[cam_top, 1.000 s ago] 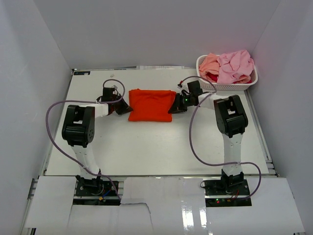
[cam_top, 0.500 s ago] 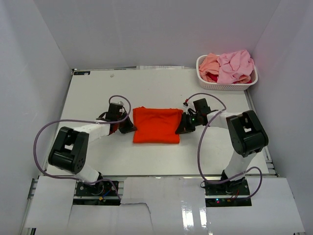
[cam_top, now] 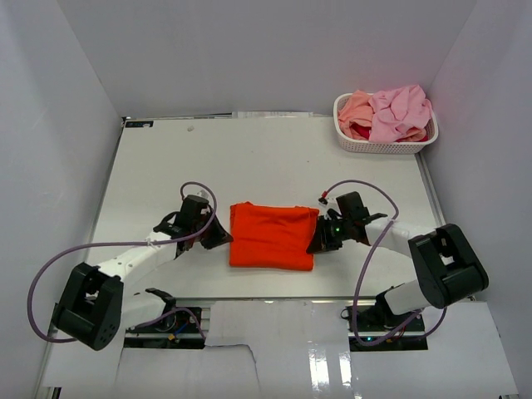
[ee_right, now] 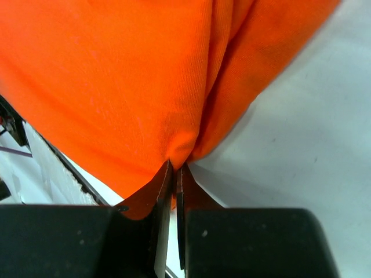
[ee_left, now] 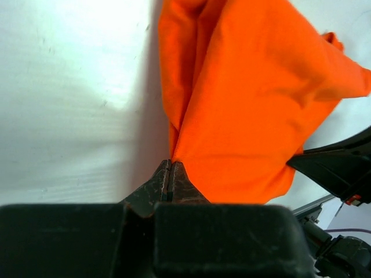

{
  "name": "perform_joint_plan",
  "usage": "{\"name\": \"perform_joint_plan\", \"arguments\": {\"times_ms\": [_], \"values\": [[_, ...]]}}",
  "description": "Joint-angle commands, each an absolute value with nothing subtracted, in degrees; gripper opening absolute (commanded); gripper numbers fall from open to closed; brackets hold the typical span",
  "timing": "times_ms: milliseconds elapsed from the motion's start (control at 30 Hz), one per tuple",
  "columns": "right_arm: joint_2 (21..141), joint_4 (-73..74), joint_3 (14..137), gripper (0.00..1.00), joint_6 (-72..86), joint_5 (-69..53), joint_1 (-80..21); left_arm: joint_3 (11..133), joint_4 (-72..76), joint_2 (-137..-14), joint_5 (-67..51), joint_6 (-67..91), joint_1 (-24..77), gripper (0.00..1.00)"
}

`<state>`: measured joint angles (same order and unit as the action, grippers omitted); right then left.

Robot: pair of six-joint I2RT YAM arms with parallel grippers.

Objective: Fold and stack the t-shirts
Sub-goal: Smooth out wrinkles on the folded tshirt

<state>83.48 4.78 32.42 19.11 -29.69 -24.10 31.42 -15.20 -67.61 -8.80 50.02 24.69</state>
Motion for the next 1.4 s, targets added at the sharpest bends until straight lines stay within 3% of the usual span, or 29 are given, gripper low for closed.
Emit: {"name": "perform_joint_plan", "arguments": {"times_ms": [0,467,600,667,767,1000,1367], "values": [[80.43,7.65,29.45,0.08,18.89,-27.77,-24.7,28.84,-17.67,-67.15,-6.94,52.11,26.01,0.0],[75.85,9.85,26.98,0.08,19.6,-26.8,-25.49,24.96,-15.12,-67.94,-4.66,56.78,32.52,0.0],[76.11,9.23,26.46,0.13,19.86,-27.16,-25.84,25.31,-14.94,-68.47,-4.48,56.78,32.61,0.23],[76.29,8.97,26.37,0.32,19.95,-27.07,-26.01,25.31,-14.77,-68.55,-4.31,56.78,32.78,0.36],[76.29,8.88,26.54,0.44,19.95,-26.72,-26.1,25.31,-14.85,-68.47,-3.78,56.95,32.87,0.57],[75.41,13.09,29.53,0.51,18.28,-23.12,-26.19,26.98,-19.77,-65.04,2.46,57.39,32.87,0.67],[66.2,21.44,33.91,0.47,16.17,-18.9,-21.8,31.1,-28.03,-55.21,1.58,52.39,24.44,0.66]]}}
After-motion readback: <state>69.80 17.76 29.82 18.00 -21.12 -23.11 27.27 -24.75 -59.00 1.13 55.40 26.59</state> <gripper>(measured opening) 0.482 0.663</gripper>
